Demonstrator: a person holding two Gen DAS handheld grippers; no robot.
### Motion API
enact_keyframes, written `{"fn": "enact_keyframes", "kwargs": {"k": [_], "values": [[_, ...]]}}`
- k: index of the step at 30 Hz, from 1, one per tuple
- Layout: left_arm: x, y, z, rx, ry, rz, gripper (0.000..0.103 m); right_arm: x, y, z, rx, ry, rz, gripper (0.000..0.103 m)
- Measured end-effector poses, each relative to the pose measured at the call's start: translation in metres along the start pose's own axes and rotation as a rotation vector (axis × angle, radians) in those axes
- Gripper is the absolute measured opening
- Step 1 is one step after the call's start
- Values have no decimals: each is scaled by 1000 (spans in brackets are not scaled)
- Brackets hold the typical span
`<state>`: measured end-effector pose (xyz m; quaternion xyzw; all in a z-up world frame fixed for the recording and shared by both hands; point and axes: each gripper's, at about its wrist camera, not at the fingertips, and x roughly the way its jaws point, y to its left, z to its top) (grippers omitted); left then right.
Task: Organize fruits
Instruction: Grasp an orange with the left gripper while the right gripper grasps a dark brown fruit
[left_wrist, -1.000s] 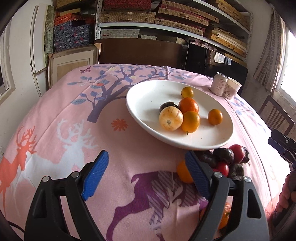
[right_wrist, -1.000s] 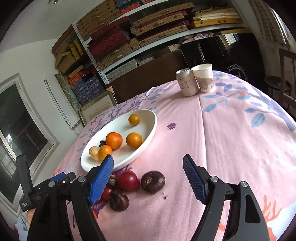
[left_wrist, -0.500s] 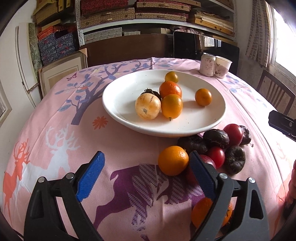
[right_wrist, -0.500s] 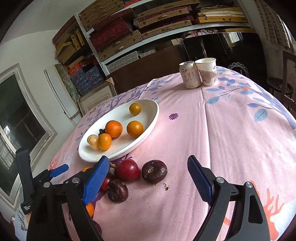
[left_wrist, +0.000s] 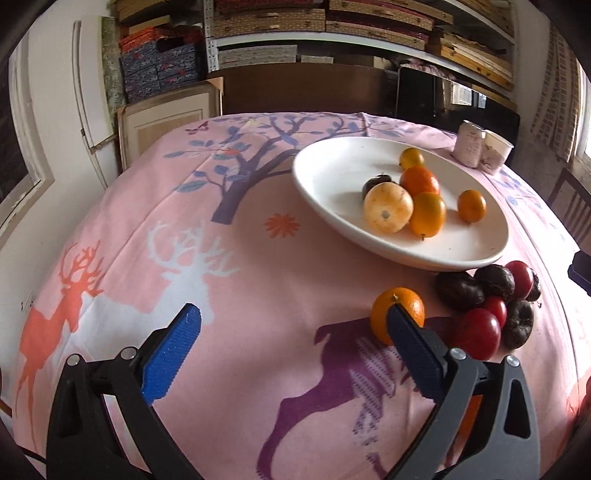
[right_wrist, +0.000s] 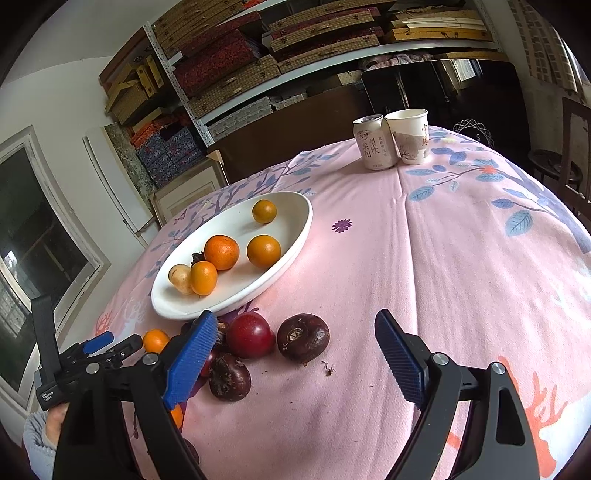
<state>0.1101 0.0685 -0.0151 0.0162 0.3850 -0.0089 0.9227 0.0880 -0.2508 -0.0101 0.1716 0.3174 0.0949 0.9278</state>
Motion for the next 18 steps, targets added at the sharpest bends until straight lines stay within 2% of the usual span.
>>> {"fn": "enact_keyframes", "kwargs": {"k": [3,5,8,9,11,13,18], "values": [[-9,0,-2,-9,-28,-76,98,-1,1,0,-5,-3,6,88],[-11,-14,-4,56,-42,-66,98,-2,1,0,-6,-5,6,88],[-2,-29,-6,129,-3,-40,96,-2,2,0,-8,0,3,88],[0,-30,-5,128,7,-51,92,-1,3,-1,-11,1,2,88],[7,-26,-5,105,41,-82,65,-1,4,-2,-17,4,1,88],[15,-21,-5,75,84,-110,52,-1,5,-2,-22,8,0,88],[16,-18,-7,54,100,-134,47,3,7,-4,-34,32,-9,88]]}}
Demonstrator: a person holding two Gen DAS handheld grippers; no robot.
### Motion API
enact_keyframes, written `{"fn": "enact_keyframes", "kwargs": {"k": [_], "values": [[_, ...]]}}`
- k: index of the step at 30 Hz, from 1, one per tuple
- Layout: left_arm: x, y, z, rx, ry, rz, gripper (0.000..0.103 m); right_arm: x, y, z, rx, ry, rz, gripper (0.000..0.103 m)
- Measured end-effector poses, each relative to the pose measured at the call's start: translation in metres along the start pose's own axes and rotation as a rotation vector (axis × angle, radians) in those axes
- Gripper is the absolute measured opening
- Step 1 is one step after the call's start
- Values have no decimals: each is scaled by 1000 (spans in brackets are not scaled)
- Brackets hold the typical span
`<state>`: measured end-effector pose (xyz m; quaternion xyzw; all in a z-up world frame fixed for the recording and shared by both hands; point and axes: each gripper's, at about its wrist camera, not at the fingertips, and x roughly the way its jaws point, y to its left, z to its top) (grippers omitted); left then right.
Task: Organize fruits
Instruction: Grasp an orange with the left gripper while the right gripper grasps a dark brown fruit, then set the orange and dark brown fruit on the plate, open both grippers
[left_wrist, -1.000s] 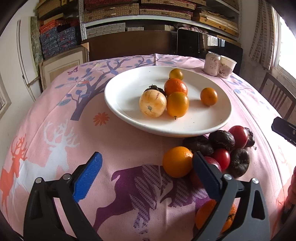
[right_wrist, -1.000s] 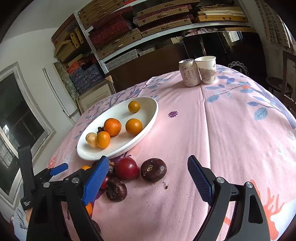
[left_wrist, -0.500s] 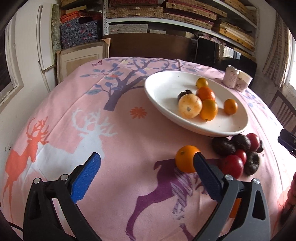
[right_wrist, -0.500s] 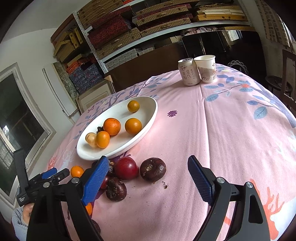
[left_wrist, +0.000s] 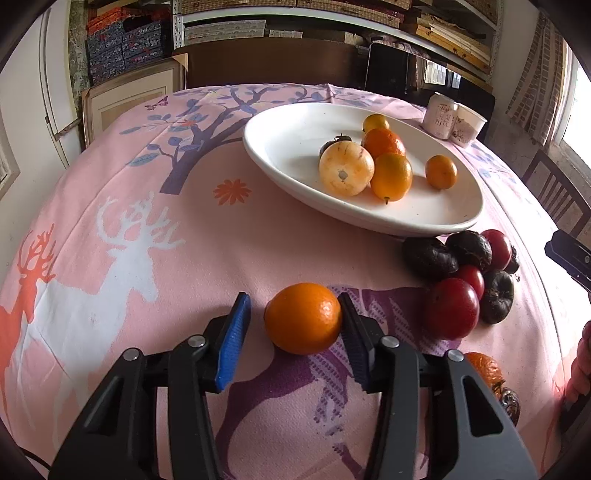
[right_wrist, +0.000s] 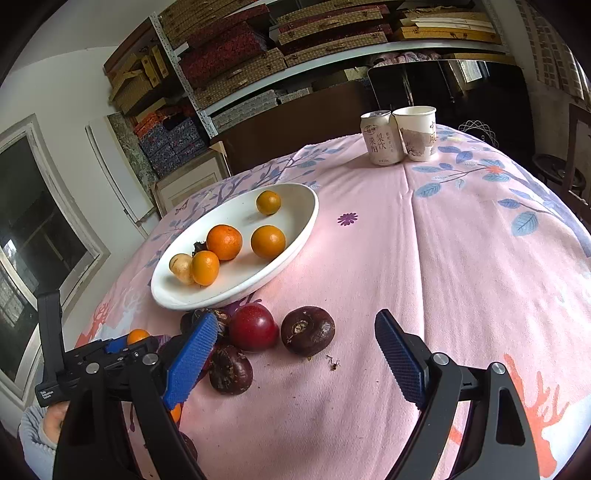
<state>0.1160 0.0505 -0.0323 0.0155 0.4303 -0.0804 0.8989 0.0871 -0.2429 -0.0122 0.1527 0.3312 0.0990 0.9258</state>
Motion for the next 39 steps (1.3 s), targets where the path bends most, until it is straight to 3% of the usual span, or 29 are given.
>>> {"fn": "enact_keyframes", "kwargs": {"k": [2,5,15,20,23,29,34,39], "values": [[0,-2,0,11,0,-3,40,5,1,-2,-13,30,-22,88],[-1,-2,0,10,-1,-6,40,17,2,-6,-34,91,-51,87],[0,-4,0,25,2,7,40,38,0,-3,-53,136,-79,57],[0,-7,0,36,4,11,40,51,8,-3,-106,175,-120,53],[1,-8,0,37,4,8,40,53,16,-4,-159,183,-126,41],[-5,-8,0,25,-22,2,37,39,23,-6,-223,136,-141,40],[-26,-11,2,31,-113,24,37,12,35,-6,-274,14,-158,40],[-52,-14,28,12,-194,-5,37,-4,46,16,-254,-45,-56,40]]}}
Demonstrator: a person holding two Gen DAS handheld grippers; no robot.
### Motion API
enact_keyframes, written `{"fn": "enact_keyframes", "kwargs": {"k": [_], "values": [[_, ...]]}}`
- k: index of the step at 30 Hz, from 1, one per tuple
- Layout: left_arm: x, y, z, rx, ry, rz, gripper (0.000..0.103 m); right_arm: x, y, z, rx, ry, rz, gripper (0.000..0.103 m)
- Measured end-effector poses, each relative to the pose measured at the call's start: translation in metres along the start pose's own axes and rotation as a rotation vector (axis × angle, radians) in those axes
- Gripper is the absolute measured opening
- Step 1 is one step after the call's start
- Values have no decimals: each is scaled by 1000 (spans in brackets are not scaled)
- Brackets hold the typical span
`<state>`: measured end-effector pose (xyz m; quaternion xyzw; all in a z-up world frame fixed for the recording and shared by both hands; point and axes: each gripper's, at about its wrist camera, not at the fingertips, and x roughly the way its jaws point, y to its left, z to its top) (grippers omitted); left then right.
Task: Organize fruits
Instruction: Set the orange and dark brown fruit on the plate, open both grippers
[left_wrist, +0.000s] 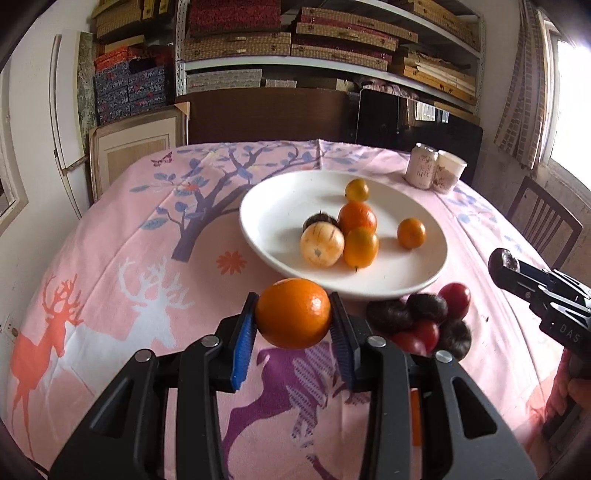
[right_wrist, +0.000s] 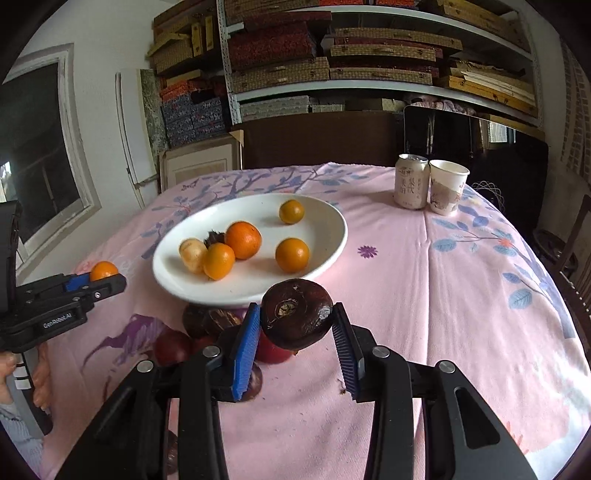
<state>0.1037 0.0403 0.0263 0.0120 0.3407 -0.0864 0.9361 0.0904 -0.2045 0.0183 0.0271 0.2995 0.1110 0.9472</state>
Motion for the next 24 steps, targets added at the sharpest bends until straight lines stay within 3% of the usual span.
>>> {"fn": "enact_keyframes", "kwargs": {"k": [7,15,17,19,24], "values": [[35,-15,57,-19,-17,-10,37,27,16,63,4,-26,47,40],[81,-16,49,-10,47,22,37,93,31,46,-9,98,94,41],[81,-15,47,2,51,35,44,95,28,43,14,100,104,45],[77,-15,44,2,31,57,66,90,27,41,15,76,97,53],[64,-16,37,34,-4,98,74,73,25,34,8,39,74,60]]}}
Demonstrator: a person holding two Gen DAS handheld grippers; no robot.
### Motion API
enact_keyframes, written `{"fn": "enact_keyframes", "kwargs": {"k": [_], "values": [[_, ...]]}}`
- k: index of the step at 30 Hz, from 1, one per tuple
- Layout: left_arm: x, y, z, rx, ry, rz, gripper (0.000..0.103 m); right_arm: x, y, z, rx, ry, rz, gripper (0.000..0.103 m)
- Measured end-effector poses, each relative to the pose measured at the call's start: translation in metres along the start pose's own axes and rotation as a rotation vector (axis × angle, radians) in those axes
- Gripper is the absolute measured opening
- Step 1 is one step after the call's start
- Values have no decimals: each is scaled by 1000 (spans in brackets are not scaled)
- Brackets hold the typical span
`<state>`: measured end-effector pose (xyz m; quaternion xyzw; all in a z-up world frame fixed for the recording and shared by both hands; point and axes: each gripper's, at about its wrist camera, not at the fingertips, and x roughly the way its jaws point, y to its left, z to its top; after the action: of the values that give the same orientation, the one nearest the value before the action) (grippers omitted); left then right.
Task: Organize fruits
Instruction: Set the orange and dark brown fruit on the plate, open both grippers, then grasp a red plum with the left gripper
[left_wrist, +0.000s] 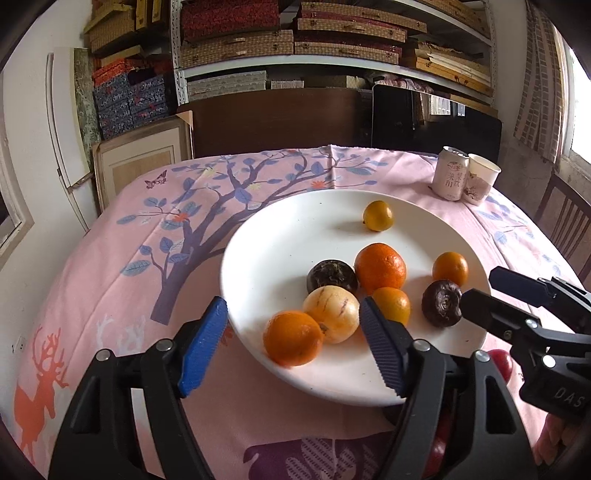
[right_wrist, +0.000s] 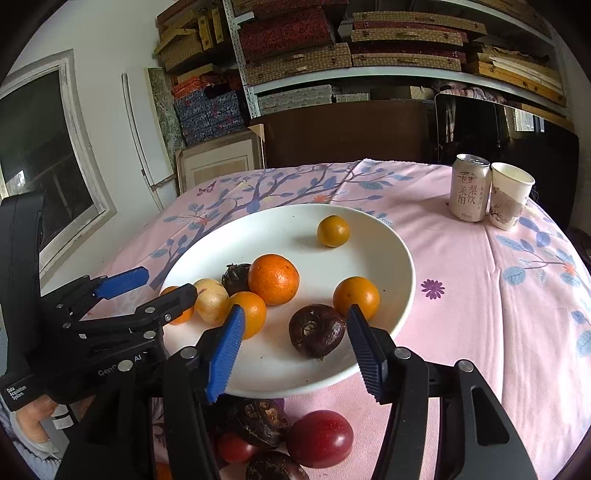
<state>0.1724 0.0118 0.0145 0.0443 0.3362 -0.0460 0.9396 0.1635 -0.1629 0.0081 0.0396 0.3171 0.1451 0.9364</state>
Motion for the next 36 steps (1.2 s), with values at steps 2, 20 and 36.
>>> {"fn": "enact_keyframes", "kwargs": {"k": [2,20,36], "values": [[-5,1,-5,-7,-9,4,82,-4,-2,-4,5,-4,-8,62],[-57,18,-73,-58,28,-5,96,-71,-39,-64,160,-33,-34,87],[-57,-24,-78,72,56,-178,96,-60,-39,-69,167,27,-53,91]]}}
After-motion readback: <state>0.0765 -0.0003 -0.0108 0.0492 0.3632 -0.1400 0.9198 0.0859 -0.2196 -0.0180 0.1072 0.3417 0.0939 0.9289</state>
